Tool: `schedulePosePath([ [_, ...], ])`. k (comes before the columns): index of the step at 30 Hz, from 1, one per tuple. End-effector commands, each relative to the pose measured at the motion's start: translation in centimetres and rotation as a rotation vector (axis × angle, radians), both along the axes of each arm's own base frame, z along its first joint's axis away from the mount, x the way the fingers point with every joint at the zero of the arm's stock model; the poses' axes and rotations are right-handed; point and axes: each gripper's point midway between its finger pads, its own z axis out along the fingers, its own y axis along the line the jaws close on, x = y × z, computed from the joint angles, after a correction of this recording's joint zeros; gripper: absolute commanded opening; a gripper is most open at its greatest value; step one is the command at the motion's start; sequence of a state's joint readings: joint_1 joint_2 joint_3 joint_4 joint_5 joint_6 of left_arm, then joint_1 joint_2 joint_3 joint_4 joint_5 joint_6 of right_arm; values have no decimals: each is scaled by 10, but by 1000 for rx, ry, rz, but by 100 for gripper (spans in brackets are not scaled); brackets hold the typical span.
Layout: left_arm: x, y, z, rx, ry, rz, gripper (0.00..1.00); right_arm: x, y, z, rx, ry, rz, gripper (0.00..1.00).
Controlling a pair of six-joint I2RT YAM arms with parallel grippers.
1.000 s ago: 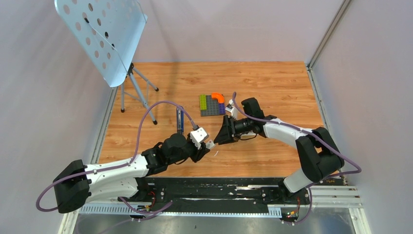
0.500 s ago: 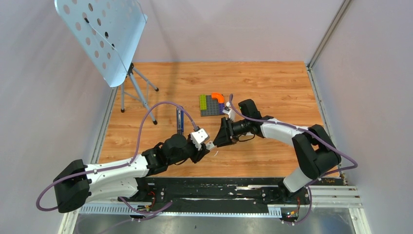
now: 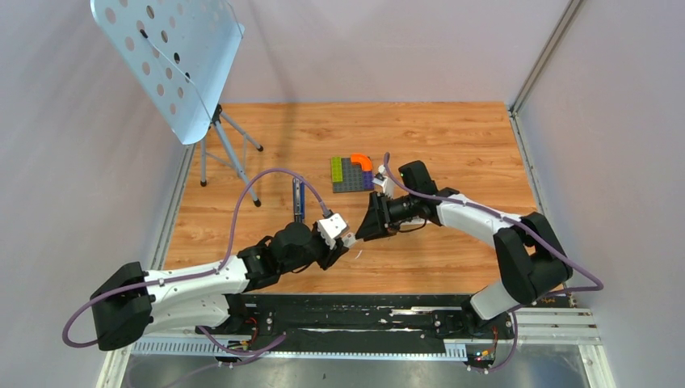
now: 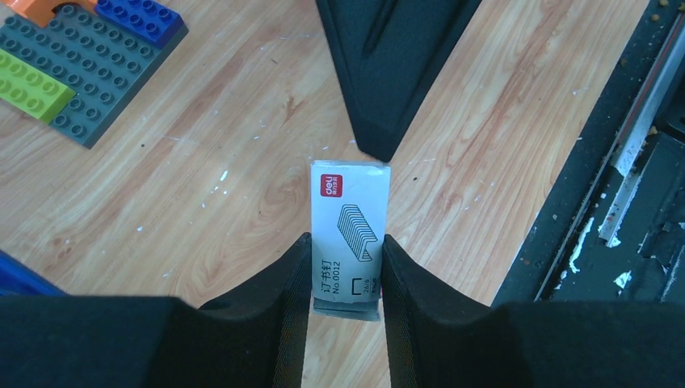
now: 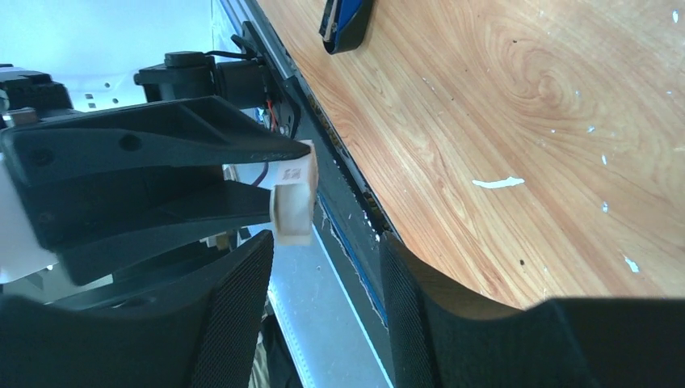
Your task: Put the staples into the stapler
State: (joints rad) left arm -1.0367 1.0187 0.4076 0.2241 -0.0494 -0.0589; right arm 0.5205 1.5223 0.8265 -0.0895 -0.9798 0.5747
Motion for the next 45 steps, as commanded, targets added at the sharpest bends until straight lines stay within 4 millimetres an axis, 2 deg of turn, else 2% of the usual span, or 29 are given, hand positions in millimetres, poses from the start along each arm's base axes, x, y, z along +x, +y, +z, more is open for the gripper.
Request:
schedulePosePath([
  [1, 5, -4, 8, -20, -30, 12, 36, 6, -5, 23, 7, -63, -6, 58],
  [6, 7, -7, 10, -29, -36, 10, 36, 5, 1, 32, 56, -50, 11, 62],
  [12, 5, -14, 15, -47, -36, -18, 36, -1, 10, 27, 42, -37, 36, 61],
  [19, 5, -14, 22, -61, -54, -22, 36, -3, 18, 13, 0, -11, 47, 54],
  [26, 2, -15, 22, -72, -58, -40, 36, -7, 30, 13, 6, -13, 72, 44],
  [33, 4, -14, 23, -71, -75, -36, 35, -8, 31, 9, 8, 0, 78, 36],
  [37, 4, -12, 26, -73, -83, -28, 35, -7, 32, 11, 18, -3, 75, 27],
  [41, 6, -7, 31, -82, -92, -4, 42, -6, 32, 13, 26, -13, 71, 19],
  [45, 5, -1, 34, -53, -81, 12, 53, -6, 31, 15, 31, -23, 69, 16],
])
